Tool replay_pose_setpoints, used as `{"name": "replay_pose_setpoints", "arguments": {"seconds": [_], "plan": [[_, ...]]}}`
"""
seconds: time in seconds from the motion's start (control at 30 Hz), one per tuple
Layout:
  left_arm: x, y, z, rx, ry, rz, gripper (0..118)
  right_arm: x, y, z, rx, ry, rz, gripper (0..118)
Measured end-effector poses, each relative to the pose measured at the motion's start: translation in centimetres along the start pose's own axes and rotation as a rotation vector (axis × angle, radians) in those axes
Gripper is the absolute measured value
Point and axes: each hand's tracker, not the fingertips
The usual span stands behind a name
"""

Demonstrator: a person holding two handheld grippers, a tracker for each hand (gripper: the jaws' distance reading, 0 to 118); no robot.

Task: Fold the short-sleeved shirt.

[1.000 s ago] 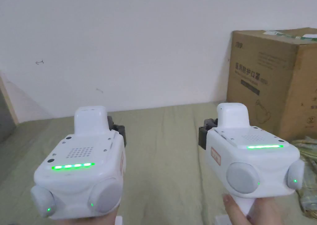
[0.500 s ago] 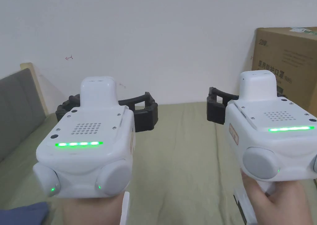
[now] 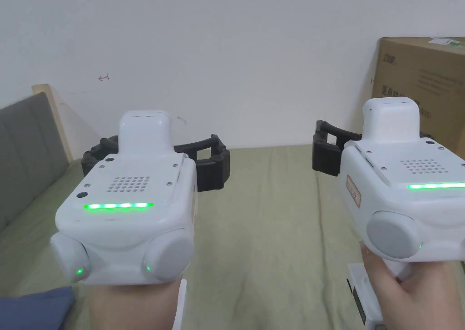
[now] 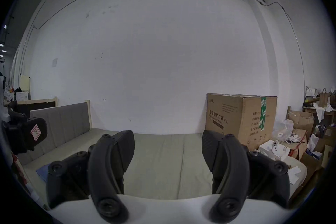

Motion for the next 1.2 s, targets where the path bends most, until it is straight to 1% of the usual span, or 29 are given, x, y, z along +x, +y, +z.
{"name": "replay_pose_setpoints", "arguments": {"seconds": [0.17, 0.3, 0.47, 0.63, 0.73, 0.87, 0.97, 1.2], "plan": [[-0.1, -0.1, 0.2, 0.013, -0.006, 0.008, 118, 0.1, 0.0, 0.4, 0.008, -0.011, 0.004, 83], [-0.3, -0.2, -0.2, -0.013, -0.007, 0.023, 118, 0.2, 0.1, 0.3, 0.008, -0.008, -0.002, 83], [-0.5, -0.6, -0.2, -0.021, -0.038, 0.043, 118, 0.1, -0.1, -0.1, -0.003, -0.005, -0.011, 83], [-0.2, -0.8, -0.7, -0.046, -0.024, 0.030, 118, -0.2, -0.5, -0.4, -0.019, -0.003, -0.001, 83], [-0.1, -0.8, -0.9, -0.064, -0.023, 0.048, 118, -0.4, -0.5, -0.5, -0.025, 0.002, 0.002, 83], [-0.1, -0.9, -1.0, -0.072, -0.056, 0.069, 118, -0.8, -0.5, -0.6, -0.022, 0.009, 0.018, 83], [0.2, -0.8, -1.3, -0.095, -0.039, 0.066, 118, -1.0, -0.4, -0.7, -0.022, 0.015, 0.021, 83], [0.3, -0.8, -1.7, -0.109, -0.082, 0.078, 118, -1.2, -0.8, -0.9, -0.032, 0.019, 0.030, 83]]}}
